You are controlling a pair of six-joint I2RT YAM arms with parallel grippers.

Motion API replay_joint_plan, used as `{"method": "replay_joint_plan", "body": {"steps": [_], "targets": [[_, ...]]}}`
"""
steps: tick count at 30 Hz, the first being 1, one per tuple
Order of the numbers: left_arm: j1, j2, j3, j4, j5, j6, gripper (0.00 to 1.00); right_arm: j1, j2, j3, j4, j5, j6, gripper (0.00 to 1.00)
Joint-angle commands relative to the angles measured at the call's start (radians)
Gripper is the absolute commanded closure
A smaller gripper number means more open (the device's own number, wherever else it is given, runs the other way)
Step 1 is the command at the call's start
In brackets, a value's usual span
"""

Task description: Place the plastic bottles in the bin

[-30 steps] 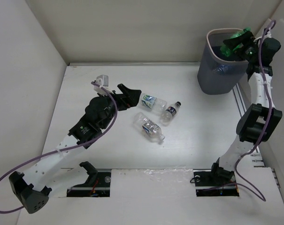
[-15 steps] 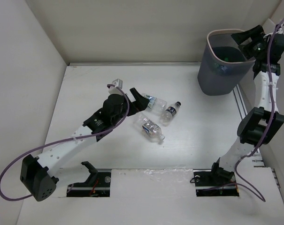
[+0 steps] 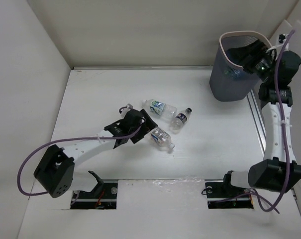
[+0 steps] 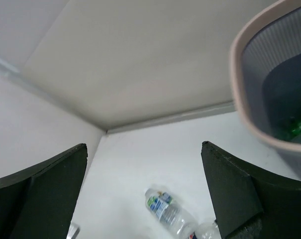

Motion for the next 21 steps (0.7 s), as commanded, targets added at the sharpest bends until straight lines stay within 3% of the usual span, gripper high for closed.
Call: {"method": "replay_joint_plan", "body": {"steps": [1,12,21], "targets": [[0.006,0.070,0.034,-0.023,-0.009,-0.044,0.00,0.068,-0.062,-0.075,0.008,0.001,-0.075,0.00],[0.060,0.248,0.073,0.084,-0.020,-0.090,0.00,0.139,-0.108,-0.215,0.042,-0.014,-0.133,0.00],[0.060,0.314,0.159,0.036,-0.072,-0.118,0.00,0.148,-0.079,-0.236,0.105,-0.072,-0.110,0.00]]}}
